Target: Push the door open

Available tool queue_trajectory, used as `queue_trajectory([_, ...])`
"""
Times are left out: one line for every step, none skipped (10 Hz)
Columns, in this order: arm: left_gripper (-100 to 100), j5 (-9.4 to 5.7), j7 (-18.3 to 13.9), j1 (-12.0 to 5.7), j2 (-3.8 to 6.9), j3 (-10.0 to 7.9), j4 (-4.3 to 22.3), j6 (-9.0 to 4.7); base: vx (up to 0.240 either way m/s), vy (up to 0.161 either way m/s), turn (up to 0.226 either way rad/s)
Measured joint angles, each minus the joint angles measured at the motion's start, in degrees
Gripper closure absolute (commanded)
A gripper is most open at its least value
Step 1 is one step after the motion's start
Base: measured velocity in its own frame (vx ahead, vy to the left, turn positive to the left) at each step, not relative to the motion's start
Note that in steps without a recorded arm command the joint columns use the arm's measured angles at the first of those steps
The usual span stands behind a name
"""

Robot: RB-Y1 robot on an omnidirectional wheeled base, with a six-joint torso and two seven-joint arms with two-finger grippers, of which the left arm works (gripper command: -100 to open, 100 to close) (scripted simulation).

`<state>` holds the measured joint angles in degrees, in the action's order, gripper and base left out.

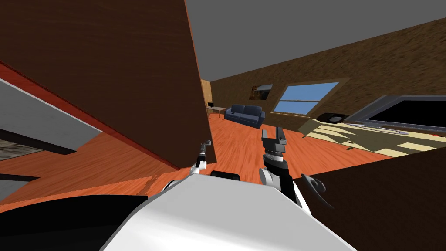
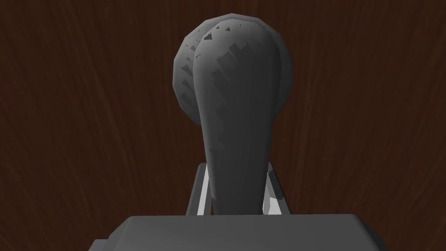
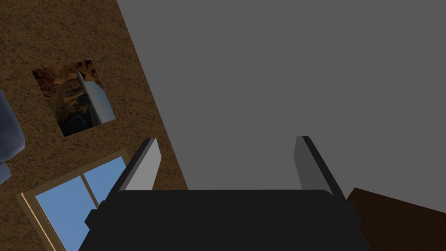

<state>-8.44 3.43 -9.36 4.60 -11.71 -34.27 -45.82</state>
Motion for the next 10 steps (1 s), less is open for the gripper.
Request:
queue_trajectory([100,-0.24,0.28,0.05,0.0,-0.4,0.28,0.07,0.167,-0.028,0.029])
queue_trajectory([100,-0.45,0.38,0.54,0.06,-0.72,-0.26,0.29,0.176,-0.044,0.033])
queue_trajectory([100,-0.76,0.37,0.27,0.37,-1.18,0.24,0.15,0.179,-0.055,0.047])
queue_trajectory([100,-1.14,0.47,-0.27,0.68,-1.79,1.28,-0.46,0.201,-0.058,0.064])
queue_trajectory([100,-1.53,0.8,-0.39,0.74,-2.45,1.52,-0.7,0.229,-0.057,0.054])
queue_trajectory([100,-1.89,1.13,0.02,0.75,-3.06,0.86,-0.41,0.221,-0.046,0.05])
queue_trajectory([100,-2.26,1.37,0.25,0.84,-3.66,0.4,-0.12,0.182,-0.044,0.046])
queue_trajectory([100,-2.64,1.53,-0.01,1.05,-4.28,0.73,-0.3,0.179,-0.046,0.044])
queue_trajectory([100,-2.97,1.72,0.03,1.16,-4.83,0.72,-0.39,0.196,-0.06,0.056])
queue_trajectory([100,-3.31,1.98,0.23,1.16,-5.42,0.52,-0.32,0.161,-0.039,0.049])
